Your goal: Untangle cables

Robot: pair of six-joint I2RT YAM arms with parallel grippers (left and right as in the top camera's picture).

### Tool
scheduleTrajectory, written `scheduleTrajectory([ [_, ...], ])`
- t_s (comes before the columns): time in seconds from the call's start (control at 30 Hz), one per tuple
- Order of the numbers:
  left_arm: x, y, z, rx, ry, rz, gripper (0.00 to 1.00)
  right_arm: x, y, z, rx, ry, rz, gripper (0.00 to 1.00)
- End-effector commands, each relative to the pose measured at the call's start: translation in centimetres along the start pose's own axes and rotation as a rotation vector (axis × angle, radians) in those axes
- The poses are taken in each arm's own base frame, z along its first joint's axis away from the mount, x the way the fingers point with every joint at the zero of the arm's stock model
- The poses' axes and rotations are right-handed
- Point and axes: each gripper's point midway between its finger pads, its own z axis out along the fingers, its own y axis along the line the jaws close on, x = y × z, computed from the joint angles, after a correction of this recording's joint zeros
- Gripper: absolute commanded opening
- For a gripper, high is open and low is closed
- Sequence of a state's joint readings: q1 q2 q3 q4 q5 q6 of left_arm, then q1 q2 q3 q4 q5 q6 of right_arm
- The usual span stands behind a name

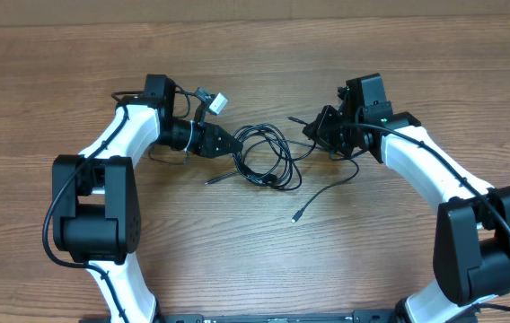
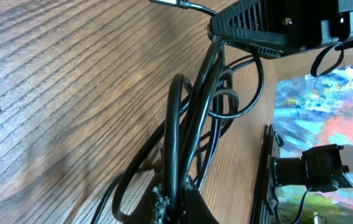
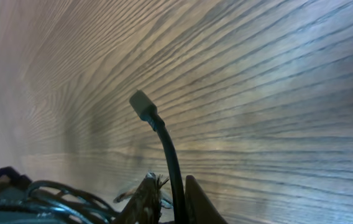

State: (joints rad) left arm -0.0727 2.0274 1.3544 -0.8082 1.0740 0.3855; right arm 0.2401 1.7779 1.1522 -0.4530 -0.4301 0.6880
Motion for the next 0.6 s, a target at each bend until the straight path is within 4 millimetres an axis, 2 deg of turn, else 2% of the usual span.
scheduleTrajectory([
  [0.0, -0.6, -0.8, 0.1, 0.044, -0.016, 0.038, 0.04, 0.0, 1.5, -0.2, -0.057, 0.025, -0.023, 0.1],
  [0.07, -0.6, -0.8, 0.1, 0.044, -0.016, 0.038, 0.04, 0.1, 1.6, -0.2, -0.061, 0.031, -0.023, 0.04],
  [0.2, -0.6, -0.8, 0.1, 0.043, -0.015, 0.038, 0.04, -0.2, 1.7, -0.6, -0.072, 0.024, -0.073, 0.04],
  [0.43, -0.6, -0.8, 0.1, 0.043, -0.015, 0.038, 0.04, 0.6, 3.5, -4.2, -0.125, 0.02, -0.151, 0.04],
  [0.57, -0.6, -0.8, 0.1, 0.044, -0.016, 0.035, 0.04, 2.2, 4.3, -5.8, -0.123, 0.038, -0.174, 0.04],
])
